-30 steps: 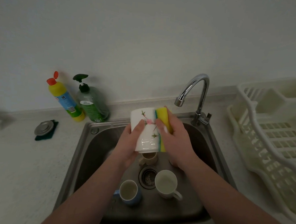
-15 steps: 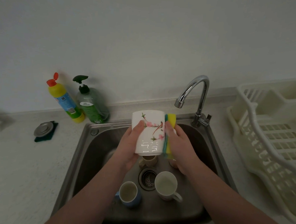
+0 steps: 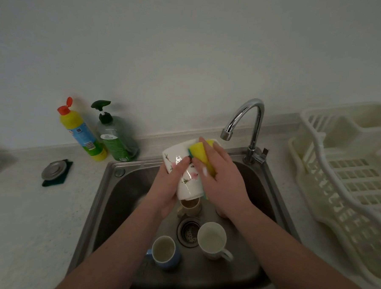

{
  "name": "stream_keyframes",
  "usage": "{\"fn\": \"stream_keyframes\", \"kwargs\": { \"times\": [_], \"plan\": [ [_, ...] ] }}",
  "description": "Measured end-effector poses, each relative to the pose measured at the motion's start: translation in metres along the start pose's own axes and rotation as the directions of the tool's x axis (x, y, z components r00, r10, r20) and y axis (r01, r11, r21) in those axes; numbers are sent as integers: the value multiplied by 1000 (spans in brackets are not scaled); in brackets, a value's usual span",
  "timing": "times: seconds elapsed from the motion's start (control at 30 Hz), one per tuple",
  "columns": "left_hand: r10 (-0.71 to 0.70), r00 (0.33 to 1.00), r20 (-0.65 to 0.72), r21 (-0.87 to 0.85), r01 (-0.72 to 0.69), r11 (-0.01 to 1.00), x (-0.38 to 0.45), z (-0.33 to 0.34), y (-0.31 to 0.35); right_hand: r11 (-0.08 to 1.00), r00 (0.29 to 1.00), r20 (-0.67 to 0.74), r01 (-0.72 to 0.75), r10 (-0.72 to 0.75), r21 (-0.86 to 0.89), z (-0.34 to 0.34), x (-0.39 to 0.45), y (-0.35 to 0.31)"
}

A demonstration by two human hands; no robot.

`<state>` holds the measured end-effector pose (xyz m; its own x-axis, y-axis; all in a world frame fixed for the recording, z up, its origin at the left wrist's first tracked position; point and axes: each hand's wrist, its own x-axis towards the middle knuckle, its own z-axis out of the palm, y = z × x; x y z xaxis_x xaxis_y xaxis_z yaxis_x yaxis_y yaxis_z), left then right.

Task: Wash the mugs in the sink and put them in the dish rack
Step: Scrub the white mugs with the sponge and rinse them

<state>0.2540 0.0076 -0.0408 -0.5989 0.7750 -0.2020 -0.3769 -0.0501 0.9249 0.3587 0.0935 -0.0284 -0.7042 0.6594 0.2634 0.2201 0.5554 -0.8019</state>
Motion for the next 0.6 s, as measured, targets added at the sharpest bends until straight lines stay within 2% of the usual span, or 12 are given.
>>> {"fn": "stream_keyframes", "kwargs": {
  "times": [0.07,0.13,0.27,0.37,0.43,0.5,0.6],
  "plan": [
    [-6,1000,-5,1,6,1000,-1,-1,0,998,1000,2,19,-19,-54,1,1,1],
    [-8,1000,-25,34,9,999,-3,-3,1,1000,1000,-1,-15,15,-24,4,3,10],
    [-28,998,-62,57,31,998,-5,-9,-5,959,965,-28,-253,259,130,5,1,19],
    [-69,995,-70,-94,62,994,-5,-9,-8,899,954,99,-301,284,319,4,-1,5],
    [-98,994,-53,-174,87,981,-4,-10,-5,896,967,103,-253,232,366,5,2,-1],
    [-102,994,-48,-189,91,978,-3,-11,0,934,984,5,-169,176,314,7,3,1],
    [-115,992,-48,-170,106,980,-1,-10,7,999,986,-167,-4,9,33,5,1,12]
  ]
}}
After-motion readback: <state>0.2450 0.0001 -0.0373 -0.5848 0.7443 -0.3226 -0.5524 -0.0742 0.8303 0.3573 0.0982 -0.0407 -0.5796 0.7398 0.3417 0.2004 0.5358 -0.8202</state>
